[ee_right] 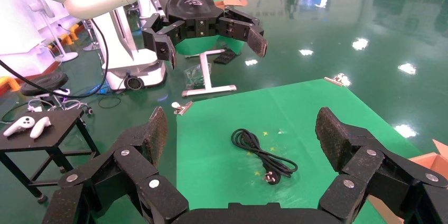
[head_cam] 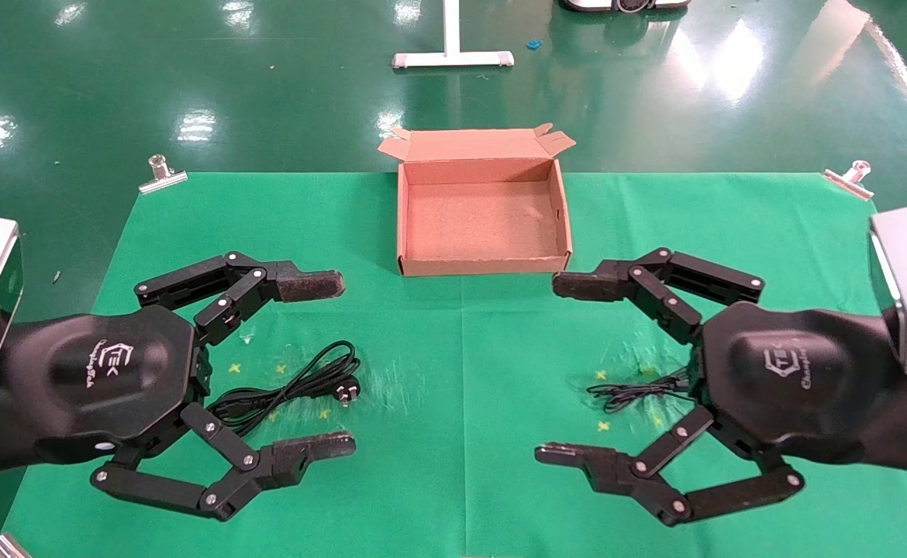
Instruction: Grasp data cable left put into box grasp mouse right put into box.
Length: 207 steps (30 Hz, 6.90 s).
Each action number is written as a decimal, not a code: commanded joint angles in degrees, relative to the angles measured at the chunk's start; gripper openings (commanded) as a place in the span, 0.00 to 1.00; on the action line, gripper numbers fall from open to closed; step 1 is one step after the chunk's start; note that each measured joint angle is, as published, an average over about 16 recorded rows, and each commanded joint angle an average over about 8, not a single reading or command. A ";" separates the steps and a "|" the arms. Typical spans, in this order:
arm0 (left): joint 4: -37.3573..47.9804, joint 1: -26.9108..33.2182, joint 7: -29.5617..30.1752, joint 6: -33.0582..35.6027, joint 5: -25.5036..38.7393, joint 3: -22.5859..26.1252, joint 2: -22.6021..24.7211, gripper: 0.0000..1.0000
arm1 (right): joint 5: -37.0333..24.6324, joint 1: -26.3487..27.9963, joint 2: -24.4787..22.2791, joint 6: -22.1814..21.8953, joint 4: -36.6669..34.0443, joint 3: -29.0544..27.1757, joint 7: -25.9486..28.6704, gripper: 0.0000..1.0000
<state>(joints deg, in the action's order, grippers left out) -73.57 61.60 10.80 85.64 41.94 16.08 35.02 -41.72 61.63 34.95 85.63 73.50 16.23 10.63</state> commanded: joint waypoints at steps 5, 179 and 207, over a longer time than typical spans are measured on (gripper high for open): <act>0.00 0.00 0.00 0.00 0.00 0.00 0.00 1.00 | 0.00 0.00 0.00 0.00 0.00 0.00 0.00 1.00; -4.26 16.04 35.36 -12.45 80.01 25.80 14.94 0.00 | -53.49 4.11 7.38 -24.02 -6.67 14.34 2.62 0.00; -4.27 16.05 35.37 -12.53 80.05 25.80 14.94 0.00 | -53.40 4.11 7.27 -23.86 -6.52 14.31 2.72 0.00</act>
<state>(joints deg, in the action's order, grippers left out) -77.75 77.66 46.15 73.11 121.99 41.88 49.99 -95.12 65.74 42.23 61.76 66.97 30.54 13.34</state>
